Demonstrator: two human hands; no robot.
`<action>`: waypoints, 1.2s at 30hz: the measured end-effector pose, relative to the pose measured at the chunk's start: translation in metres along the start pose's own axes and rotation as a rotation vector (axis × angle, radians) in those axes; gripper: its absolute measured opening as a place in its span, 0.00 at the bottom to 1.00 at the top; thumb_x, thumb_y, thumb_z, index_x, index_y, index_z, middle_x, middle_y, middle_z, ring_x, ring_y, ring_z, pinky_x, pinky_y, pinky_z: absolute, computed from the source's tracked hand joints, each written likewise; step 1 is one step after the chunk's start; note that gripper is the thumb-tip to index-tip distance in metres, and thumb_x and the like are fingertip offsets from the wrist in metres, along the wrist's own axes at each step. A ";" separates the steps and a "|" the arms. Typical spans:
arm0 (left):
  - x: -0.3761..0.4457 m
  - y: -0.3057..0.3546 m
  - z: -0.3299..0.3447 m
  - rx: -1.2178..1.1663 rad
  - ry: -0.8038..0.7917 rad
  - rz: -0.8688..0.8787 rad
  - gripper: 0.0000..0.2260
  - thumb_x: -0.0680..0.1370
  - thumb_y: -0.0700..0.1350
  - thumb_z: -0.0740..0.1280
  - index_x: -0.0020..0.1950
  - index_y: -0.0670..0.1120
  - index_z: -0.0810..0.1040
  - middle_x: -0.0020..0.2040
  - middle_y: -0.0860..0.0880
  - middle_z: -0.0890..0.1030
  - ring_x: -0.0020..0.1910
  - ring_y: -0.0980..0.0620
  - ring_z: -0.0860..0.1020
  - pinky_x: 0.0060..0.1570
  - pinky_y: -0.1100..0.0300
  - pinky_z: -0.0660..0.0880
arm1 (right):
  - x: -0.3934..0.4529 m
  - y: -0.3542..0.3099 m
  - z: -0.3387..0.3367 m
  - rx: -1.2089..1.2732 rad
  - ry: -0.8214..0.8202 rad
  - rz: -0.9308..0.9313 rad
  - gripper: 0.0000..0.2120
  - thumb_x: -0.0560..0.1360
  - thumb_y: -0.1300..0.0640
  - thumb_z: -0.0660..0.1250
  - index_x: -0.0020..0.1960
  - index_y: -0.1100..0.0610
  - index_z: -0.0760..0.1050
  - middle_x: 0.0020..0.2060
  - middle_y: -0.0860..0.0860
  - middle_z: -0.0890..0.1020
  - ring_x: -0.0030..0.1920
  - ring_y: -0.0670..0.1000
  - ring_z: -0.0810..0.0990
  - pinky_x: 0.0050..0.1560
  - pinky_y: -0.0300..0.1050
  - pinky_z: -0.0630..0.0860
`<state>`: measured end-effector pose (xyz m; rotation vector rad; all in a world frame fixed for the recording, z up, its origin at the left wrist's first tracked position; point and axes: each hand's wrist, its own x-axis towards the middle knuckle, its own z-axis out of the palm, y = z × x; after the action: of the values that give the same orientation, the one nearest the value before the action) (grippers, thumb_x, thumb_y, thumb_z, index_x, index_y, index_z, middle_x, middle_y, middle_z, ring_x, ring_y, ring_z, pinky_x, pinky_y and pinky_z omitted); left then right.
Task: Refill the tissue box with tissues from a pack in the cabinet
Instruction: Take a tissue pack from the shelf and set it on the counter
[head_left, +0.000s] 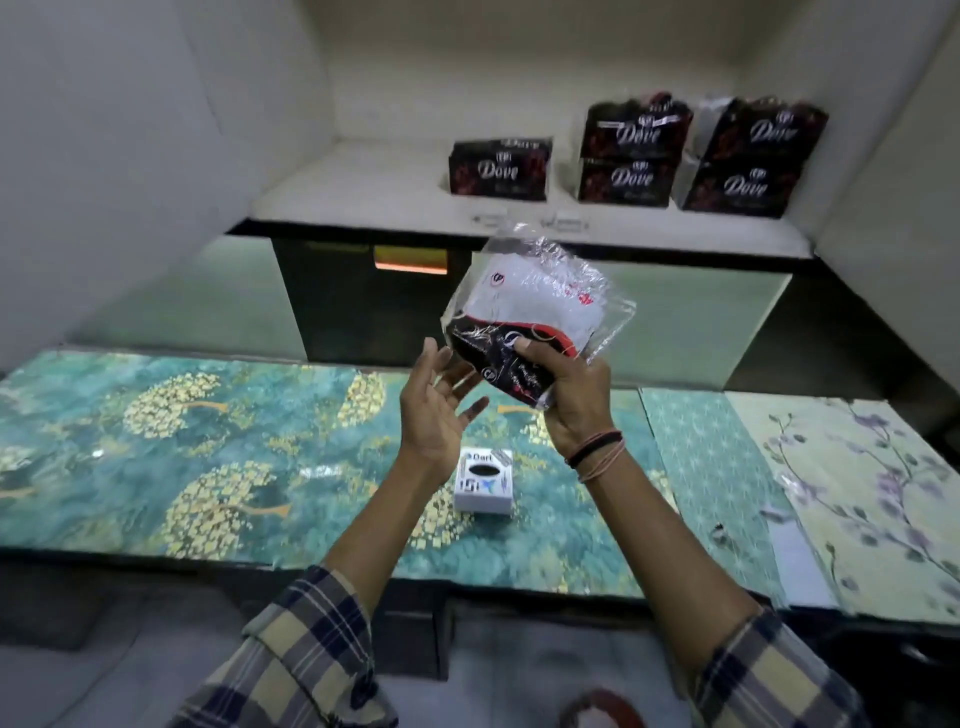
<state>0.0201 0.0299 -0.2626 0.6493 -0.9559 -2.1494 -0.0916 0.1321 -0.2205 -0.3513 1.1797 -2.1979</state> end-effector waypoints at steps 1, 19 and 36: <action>-0.005 -0.014 -0.006 0.013 -0.011 -0.039 0.20 0.79 0.60 0.67 0.63 0.48 0.80 0.57 0.44 0.82 0.59 0.44 0.80 0.63 0.44 0.75 | -0.003 0.016 -0.010 0.003 0.009 0.011 0.27 0.66 0.71 0.78 0.63 0.73 0.75 0.57 0.70 0.82 0.55 0.71 0.83 0.54 0.71 0.80; 0.086 -0.072 -0.139 0.175 0.127 -0.253 0.17 0.77 0.43 0.72 0.64 0.38 0.80 0.52 0.39 0.85 0.51 0.38 0.84 0.52 0.44 0.83 | 0.089 0.133 -0.099 -0.522 0.122 0.171 0.11 0.77 0.71 0.64 0.51 0.59 0.81 0.47 0.55 0.84 0.51 0.55 0.80 0.54 0.49 0.75; 0.165 -0.094 -0.204 0.308 0.095 -0.520 0.17 0.78 0.42 0.70 0.65 0.36 0.76 0.49 0.40 0.85 0.42 0.44 0.86 0.38 0.54 0.83 | 0.148 0.242 -0.089 -0.424 -0.101 0.835 0.05 0.75 0.63 0.73 0.51 0.61 0.82 0.51 0.57 0.85 0.49 0.56 0.82 0.54 0.51 0.77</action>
<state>0.0145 -0.1367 -0.4863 1.2547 -1.1744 -2.3991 -0.1563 -0.0021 -0.4778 -0.0966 1.4027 -1.2033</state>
